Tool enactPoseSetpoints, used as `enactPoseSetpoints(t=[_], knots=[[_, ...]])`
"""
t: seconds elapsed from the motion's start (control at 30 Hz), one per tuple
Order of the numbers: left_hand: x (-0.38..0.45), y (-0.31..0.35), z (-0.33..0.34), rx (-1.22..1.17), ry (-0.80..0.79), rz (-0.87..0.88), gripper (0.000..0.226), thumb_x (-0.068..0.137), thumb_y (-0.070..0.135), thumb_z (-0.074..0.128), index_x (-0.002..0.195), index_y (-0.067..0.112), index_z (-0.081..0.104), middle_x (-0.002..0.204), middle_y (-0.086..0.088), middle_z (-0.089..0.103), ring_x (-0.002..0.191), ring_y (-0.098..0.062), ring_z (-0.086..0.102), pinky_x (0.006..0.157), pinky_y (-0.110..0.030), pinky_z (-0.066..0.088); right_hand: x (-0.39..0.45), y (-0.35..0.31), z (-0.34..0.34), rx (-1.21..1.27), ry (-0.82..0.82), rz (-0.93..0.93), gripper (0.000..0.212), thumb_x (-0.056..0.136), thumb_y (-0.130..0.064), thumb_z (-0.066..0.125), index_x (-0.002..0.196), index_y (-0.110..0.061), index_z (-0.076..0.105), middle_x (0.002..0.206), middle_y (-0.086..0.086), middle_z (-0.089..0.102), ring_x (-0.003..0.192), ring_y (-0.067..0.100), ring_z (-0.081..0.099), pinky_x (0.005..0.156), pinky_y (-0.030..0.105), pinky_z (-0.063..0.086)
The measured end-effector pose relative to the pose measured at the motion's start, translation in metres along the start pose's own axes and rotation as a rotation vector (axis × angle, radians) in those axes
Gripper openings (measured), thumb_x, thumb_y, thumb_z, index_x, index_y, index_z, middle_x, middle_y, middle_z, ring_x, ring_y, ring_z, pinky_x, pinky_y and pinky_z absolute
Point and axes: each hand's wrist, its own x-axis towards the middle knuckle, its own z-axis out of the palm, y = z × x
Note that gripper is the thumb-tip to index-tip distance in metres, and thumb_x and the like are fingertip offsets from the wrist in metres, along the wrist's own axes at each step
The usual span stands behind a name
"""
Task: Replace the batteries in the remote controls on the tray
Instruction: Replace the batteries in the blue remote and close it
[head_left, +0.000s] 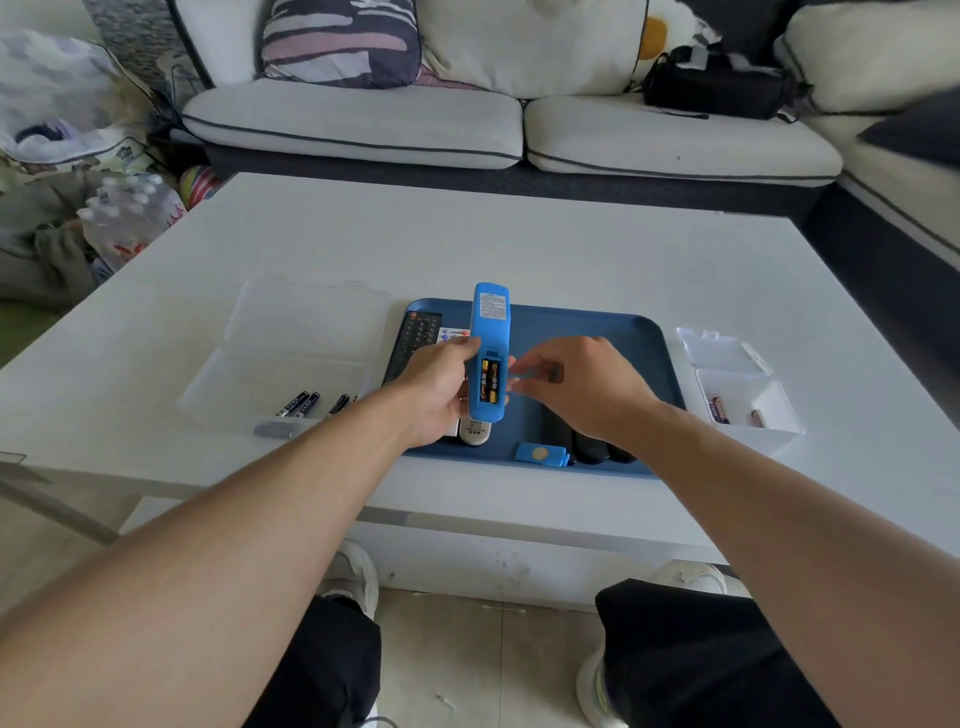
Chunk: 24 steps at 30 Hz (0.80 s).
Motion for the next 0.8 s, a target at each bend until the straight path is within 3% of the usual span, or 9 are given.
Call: enactPoseSetpoints(t=[0.07,0.17,0.3,0.47,0.57,0.8], knots=[[-0.002,0.001,0.002,-0.016,0.009,-0.006,0.034,0.108,0.024,0.040,0.127,0.006,0.062,0.094,-0.012,0.073,0.077,-0.027,0.068,0.065,-0.038,0.060,-0.002,-0.010,0.003,-0.033,0.027,-0.114,0.019,0.092,-0.041,0.067,0.110,-0.043,0.072,0.083,-0.017,0.058,0.078,0.007,0.055,0.067,0.028,0.045],[-0.004,0.002,0.006,-0.052,0.006,-0.024,0.033,0.109,0.023,0.038,0.124,0.008,0.062,0.085,-0.010,0.075,0.070,-0.021,0.070,0.061,-0.033,0.057,-0.003,-0.017,0.005,-0.165,0.024,-0.181,0.027,0.097,-0.040,0.060,0.123,-0.043,0.067,0.097,-0.015,0.058,0.084,0.010,0.056,0.069,0.031,0.043],[-0.004,0.005,0.007,-0.112,0.017,-0.028,0.034,0.108,0.022,0.039,0.129,0.005,0.060,0.099,-0.015,0.069,0.075,-0.023,0.065,0.061,-0.035,0.058,-0.002,-0.021,0.004,-0.253,0.017,-0.197,0.029,0.102,-0.039,0.050,0.127,-0.041,0.064,0.108,-0.009,0.058,0.089,0.018,0.059,0.069,0.033,0.044],[-0.005,0.005,0.006,-0.148,0.003,-0.011,0.030,0.109,0.019,0.038,0.124,0.006,0.061,0.072,-0.007,0.072,0.058,-0.018,0.068,0.057,-0.033,0.059,0.002,-0.028,0.008,-0.271,0.017,-0.197,0.030,0.103,-0.036,0.048,0.130,-0.037,0.062,0.110,-0.005,0.056,0.091,0.023,0.061,0.074,0.036,0.049],[-0.005,0.003,0.005,-0.128,-0.006,0.001,0.029,0.109,0.019,0.038,0.122,0.008,0.061,0.078,-0.008,0.072,0.069,-0.020,0.068,0.059,-0.035,0.060,0.005,-0.029,0.008,-0.283,0.014,-0.185,0.032,0.103,-0.037,0.050,0.133,-0.037,0.060,0.114,-0.007,0.056,0.094,0.022,0.061,0.075,0.036,0.048],[-0.006,0.003,0.001,-0.129,0.019,0.037,0.027,0.108,0.019,0.039,0.119,0.010,0.062,0.089,-0.008,0.067,0.069,-0.021,0.066,0.065,-0.038,0.058,0.006,-0.034,0.012,-0.297,0.062,-0.225,0.030,0.105,-0.030,0.047,0.129,-0.032,0.064,0.114,-0.005,0.058,0.089,0.024,0.061,0.072,0.037,0.050]])
